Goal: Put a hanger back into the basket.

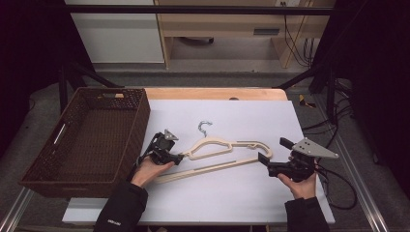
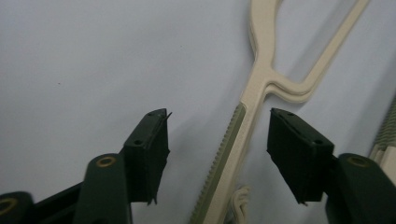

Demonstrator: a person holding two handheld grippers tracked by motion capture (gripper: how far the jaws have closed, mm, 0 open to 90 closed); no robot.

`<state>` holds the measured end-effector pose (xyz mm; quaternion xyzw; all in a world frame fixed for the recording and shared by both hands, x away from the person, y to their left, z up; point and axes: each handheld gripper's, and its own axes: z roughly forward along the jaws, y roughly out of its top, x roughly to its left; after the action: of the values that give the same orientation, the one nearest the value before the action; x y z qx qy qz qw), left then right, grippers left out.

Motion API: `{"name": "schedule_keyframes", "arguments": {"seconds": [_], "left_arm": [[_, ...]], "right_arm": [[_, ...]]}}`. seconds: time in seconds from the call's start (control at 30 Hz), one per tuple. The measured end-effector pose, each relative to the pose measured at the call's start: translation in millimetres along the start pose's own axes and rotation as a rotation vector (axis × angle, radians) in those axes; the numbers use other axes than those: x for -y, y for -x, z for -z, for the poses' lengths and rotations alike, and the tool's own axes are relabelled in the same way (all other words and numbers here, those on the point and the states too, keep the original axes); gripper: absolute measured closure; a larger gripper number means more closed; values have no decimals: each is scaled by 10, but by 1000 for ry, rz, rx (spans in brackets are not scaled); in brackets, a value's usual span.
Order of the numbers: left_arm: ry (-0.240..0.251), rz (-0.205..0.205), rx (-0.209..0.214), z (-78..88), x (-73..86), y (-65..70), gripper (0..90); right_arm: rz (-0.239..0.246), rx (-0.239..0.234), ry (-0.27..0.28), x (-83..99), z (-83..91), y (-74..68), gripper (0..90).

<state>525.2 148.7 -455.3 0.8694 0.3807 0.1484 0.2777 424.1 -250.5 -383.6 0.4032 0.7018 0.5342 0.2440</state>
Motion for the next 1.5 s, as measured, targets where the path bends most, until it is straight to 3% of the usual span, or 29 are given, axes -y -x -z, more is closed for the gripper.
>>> {"name": "schedule_keyframes", "arguments": {"seconds": [0.17, 0.4, 0.7, 0.87, 1.07, 1.17, 1.3, 1.5], "left_arm": [[-17, -13, 7, -44, 14, -5, 518], [-25, -19, 72, -42, 18, -25, 668], [-27, -27, 100, 10, 24, -32, 713], [-25, -52, 88, 22, 23, 13, 737], [-26, -90, 105, 44, 18, 70, 778], [-28, -106, 79, 48, 26, 112, 790], [4, -106, 61, 95, 33, 149, 791], [34, -102, 69, 175, 26, 179, 792]], "right_arm": [[4, 0, -4, 4, -12, -4, 30], [6, -3, -10, 6, -16, -6, 29], [6, -4, -14, 7, -21, -10, 29], [5, -6, -15, 8, -24, -12, 29], [5, -7, -15, 9, -25, -14, 29], [5, -8, -15, 8, -24, -13, 29], [4, -11, -14, 9, -27, -17, 31], [3, -14, -16, 10, -32, -21, 33]]}}
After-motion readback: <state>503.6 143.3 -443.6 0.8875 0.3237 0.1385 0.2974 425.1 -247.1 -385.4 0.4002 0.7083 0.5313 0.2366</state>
